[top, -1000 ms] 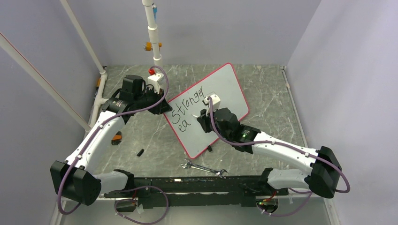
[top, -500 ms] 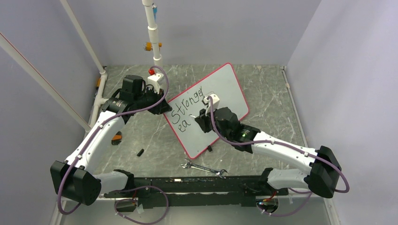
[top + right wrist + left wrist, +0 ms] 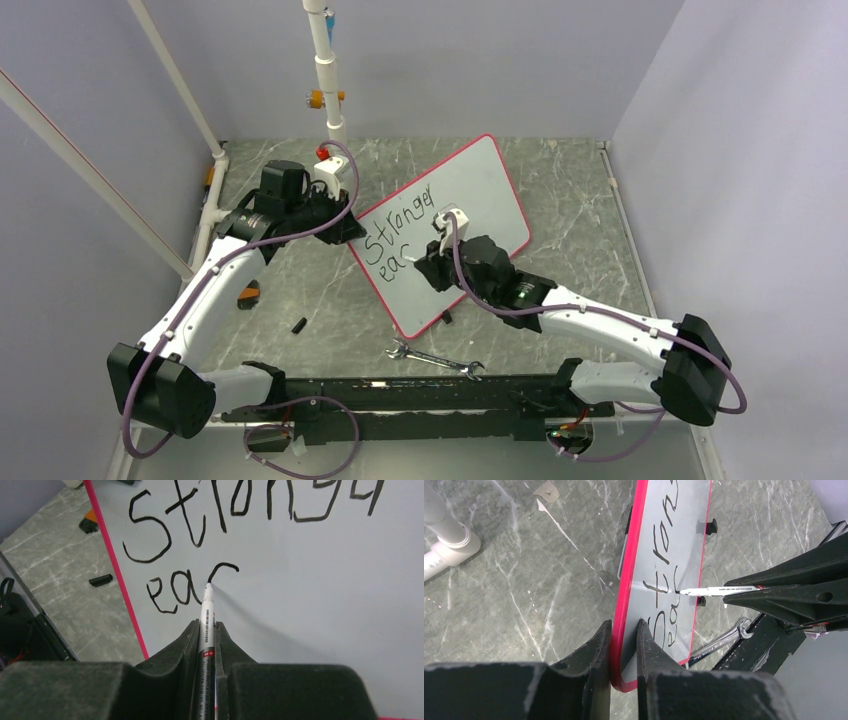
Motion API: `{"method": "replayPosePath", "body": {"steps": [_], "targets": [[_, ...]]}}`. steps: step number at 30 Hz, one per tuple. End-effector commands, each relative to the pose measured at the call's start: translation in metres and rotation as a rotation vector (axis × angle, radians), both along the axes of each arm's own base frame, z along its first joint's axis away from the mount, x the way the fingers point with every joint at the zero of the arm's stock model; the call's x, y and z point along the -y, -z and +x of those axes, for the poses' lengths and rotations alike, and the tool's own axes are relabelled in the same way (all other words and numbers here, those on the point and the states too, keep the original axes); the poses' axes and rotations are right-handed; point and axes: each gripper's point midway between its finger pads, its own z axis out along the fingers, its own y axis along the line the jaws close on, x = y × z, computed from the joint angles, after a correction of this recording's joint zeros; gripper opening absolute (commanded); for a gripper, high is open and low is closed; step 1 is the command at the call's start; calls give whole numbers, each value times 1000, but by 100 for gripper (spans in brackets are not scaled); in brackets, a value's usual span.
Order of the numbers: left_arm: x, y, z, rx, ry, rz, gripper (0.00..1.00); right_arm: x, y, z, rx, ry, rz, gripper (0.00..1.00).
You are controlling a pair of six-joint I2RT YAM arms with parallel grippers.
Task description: Write a sentence on the whiteboard
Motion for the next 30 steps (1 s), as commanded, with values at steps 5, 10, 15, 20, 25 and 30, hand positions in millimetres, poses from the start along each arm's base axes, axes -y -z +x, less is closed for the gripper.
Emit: {"method": "replayPosePath", "body": {"steps": [5, 10, 15, 20, 25, 30], "targets": [[-33, -8, 27, 159, -109, 150, 0, 14, 22, -11, -53, 6, -37, 0], [-33, -7, 27, 157, -110, 152, 0, 19, 24, -9, -53, 35, -46, 0], [-33, -7, 27, 158, -112, 153, 0, 22, 20, -5, -41, 63, -53, 0], [-34, -7, 27, 159, -112, 153, 0, 26, 14, 1, -18, 93, -61, 0], [-33, -7, 27, 160, -112, 152, 0, 24, 7, 5, -1, 97, -59, 0], [-33, -8, 26, 160, -112, 152, 0, 22, -1, 8, 17, 100, -55, 0]]}}
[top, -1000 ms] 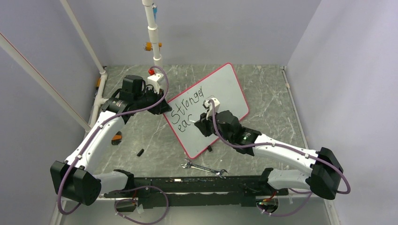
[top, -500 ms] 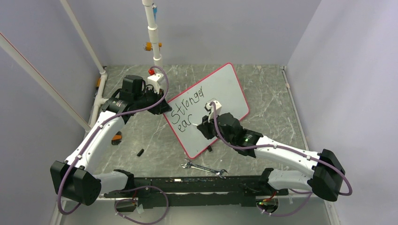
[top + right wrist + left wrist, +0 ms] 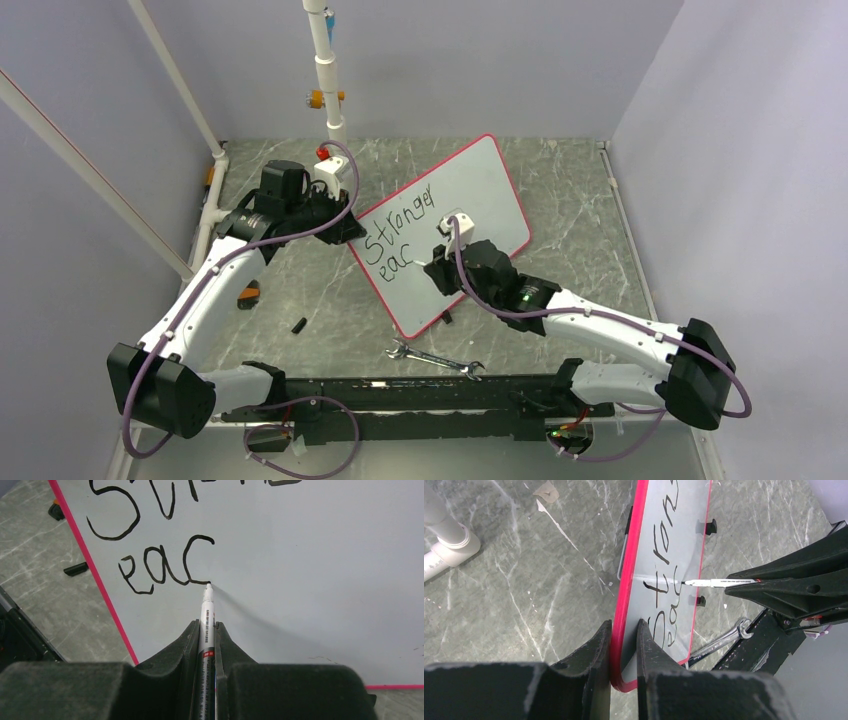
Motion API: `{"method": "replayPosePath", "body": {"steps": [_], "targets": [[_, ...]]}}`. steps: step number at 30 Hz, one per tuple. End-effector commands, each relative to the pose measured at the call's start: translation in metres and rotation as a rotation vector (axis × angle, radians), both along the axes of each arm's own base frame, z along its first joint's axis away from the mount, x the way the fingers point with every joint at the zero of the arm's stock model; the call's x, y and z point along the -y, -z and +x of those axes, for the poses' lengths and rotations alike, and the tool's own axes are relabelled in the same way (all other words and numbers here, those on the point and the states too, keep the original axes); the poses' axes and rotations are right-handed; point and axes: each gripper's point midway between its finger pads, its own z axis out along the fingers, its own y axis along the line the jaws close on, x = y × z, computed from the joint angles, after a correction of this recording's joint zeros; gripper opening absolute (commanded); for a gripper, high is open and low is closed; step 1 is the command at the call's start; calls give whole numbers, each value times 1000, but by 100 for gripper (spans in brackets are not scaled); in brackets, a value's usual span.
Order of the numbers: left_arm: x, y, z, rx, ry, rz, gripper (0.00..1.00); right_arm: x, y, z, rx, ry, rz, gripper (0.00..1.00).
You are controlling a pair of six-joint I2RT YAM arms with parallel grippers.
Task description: Write a sentence on the whiteboard
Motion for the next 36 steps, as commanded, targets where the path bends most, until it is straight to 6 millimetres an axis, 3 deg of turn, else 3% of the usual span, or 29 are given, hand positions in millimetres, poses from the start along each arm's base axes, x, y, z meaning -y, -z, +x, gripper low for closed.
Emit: {"method": "replayPosePath", "body": {"steps": [1, 11, 20, 28, 36], "targets": [[-33, -8, 26, 160, -112, 153, 0, 2, -20, 13, 56, 41, -2, 0], [-34, -8, 26, 162, -113, 152, 0, 2, -54, 19, 127, 52, 30, 0], [-33, -9, 26, 164, -112, 150, 0, -8, -70, 34, 162, 57, 39, 0], [-33, -12, 24, 169, -108, 144, 0, -12, -70, 48, 154, 71, 39, 0], [-33, -13, 24, 174, -107, 140, 0, -10, -59, 48, 134, 70, 28, 0]]}}
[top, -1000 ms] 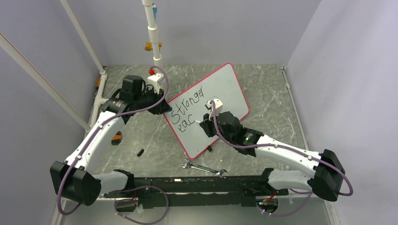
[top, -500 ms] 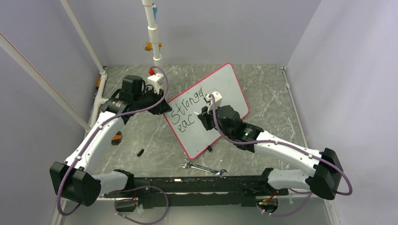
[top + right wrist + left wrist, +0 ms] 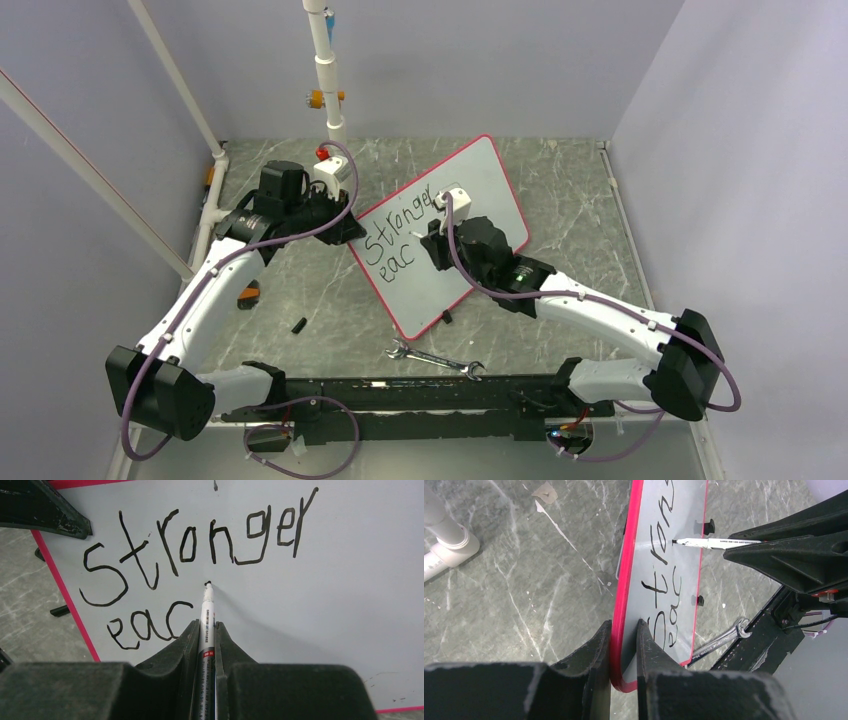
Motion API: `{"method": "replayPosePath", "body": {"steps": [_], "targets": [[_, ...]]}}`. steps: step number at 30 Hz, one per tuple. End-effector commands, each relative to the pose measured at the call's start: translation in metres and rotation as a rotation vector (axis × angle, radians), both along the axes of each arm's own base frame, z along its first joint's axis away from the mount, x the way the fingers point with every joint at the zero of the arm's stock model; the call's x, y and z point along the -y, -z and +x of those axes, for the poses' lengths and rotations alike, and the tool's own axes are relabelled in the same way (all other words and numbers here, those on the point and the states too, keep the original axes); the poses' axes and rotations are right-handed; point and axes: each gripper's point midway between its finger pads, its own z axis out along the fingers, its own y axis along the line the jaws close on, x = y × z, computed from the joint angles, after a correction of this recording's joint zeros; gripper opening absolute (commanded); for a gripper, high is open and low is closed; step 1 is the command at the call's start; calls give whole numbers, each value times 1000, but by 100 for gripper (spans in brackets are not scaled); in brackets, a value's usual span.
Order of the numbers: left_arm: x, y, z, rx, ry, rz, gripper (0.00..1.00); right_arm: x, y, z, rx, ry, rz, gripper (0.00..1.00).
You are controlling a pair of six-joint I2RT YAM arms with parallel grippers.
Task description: Write a sentence on the whiteboard
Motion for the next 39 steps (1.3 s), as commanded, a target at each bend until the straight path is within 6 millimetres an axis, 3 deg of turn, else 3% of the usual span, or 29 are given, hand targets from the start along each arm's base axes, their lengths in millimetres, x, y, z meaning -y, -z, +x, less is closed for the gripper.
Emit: {"method": "replayPosePath", "body": {"steps": [1, 24, 39], "targets": [[-33, -10, 26, 168, -110, 144, 0, -4, -16, 7, 35, 4, 41, 0], [-32, -10, 27, 167, -110, 143, 0, 15, 45, -26, -110, -17, 22, 0], [-33, -10, 26, 166, -111, 144, 0, 15, 34, -25, -95, -10, 48, 0]]}}
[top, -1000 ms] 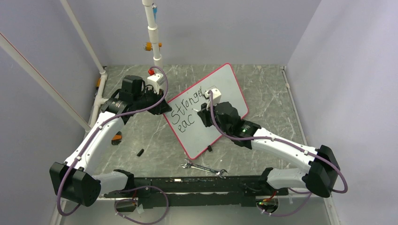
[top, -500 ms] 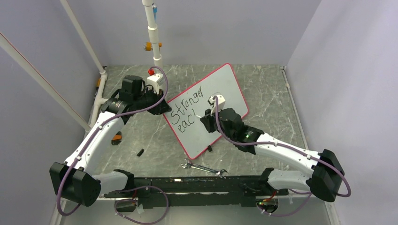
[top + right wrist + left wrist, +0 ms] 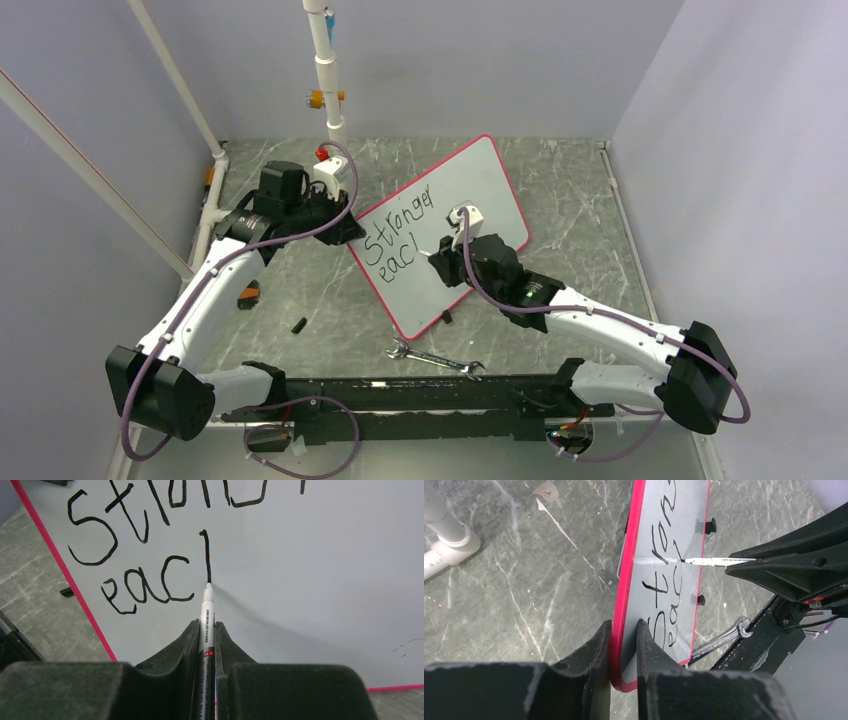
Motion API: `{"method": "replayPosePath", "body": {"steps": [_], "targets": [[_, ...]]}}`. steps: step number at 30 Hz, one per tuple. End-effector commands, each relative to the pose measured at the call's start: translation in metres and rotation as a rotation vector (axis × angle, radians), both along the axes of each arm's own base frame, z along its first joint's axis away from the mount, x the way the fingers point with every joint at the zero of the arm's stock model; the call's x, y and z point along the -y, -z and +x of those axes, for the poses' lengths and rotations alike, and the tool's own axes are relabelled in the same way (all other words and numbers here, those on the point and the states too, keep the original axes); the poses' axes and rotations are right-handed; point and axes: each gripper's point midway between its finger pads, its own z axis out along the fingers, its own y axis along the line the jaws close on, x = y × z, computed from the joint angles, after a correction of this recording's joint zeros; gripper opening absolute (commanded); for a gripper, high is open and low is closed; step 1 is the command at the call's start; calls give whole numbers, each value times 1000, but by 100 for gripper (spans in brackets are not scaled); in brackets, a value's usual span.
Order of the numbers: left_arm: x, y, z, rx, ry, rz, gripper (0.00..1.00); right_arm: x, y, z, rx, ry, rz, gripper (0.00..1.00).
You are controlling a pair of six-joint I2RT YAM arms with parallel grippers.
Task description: Write a sentence on the whiteboard
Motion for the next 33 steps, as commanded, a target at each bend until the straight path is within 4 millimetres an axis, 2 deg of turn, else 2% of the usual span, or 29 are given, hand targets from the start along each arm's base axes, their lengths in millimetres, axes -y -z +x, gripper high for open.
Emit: {"method": "replayPosePath", "body": {"steps": [1, 20, 33], "targets": [[-32, -11, 27, 169, -108, 141, 0, 1, -1, 1, -10, 3, -8, 0], [-32, -11, 26, 168, -105, 140, 0, -14, -36, 29, 65, 22, 3, 0], [-32, -12, 26, 173, -105, 138, 0, -10, -41, 37, 74, 45, 0, 0]]}}
